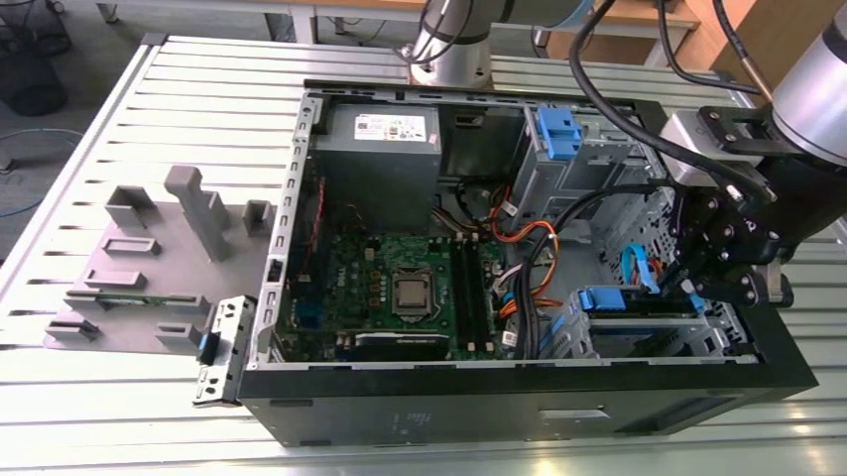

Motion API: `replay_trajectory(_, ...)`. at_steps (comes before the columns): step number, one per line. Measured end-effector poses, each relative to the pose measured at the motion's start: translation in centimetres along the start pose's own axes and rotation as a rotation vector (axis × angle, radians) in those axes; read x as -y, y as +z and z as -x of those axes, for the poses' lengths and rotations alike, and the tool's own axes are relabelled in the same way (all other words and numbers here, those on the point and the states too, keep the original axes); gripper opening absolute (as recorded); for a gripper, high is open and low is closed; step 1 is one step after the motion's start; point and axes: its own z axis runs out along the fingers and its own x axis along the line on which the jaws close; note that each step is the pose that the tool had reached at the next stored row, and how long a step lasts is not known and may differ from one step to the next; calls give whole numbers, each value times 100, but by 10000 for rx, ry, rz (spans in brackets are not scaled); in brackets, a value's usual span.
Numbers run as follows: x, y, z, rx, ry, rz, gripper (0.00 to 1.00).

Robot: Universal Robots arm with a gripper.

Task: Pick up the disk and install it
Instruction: 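Insert the second disk wire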

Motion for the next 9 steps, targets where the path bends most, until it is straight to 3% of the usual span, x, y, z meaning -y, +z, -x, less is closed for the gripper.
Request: replay_trajectory(9, 0, 14, 0, 1, 0, 0, 16)
